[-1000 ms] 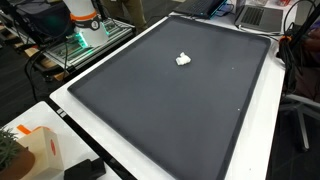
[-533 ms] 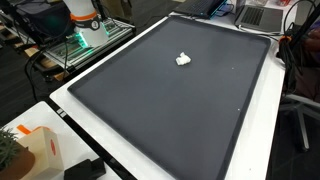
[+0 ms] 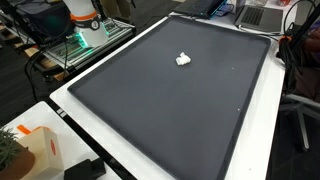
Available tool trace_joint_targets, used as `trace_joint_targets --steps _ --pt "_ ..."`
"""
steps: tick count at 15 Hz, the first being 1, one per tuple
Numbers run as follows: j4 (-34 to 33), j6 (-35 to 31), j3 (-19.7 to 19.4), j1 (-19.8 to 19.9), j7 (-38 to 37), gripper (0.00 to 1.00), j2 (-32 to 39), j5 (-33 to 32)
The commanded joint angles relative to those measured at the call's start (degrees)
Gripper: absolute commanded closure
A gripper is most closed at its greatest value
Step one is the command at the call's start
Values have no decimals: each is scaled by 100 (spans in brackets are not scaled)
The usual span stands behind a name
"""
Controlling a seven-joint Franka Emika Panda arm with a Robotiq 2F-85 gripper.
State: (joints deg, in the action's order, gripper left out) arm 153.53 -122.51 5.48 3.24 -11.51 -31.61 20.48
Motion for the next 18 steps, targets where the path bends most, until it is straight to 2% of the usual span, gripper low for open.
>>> trace_joint_targets --steps 1,4,8,10,11,12,13,15,17,18 --pt "355 -1194 137 -417 480 0 295 -273" --pt "432 -2393 245 -529 645 0 901 -712" --pt "412 -3768 97 -257 758 0 1649 -1639" --pt "437 -4531 -115 -456 862 0 1959 -1412" --pt "437 -4722 -281 -745 980 0 2086 -981" --pt "409 -4593 -633 -1326 1445 0 2154 -188" --pt "428 -4489 -275 -706 915 0 1966 -1003" --pt "391 -4504 -478 -1115 1255 0 2127 -442" --pt "383 -4506 -510 -1213 1264 0 2147 -368" --pt "381 -4960 -442 -1244 1031 0 2348 -245"
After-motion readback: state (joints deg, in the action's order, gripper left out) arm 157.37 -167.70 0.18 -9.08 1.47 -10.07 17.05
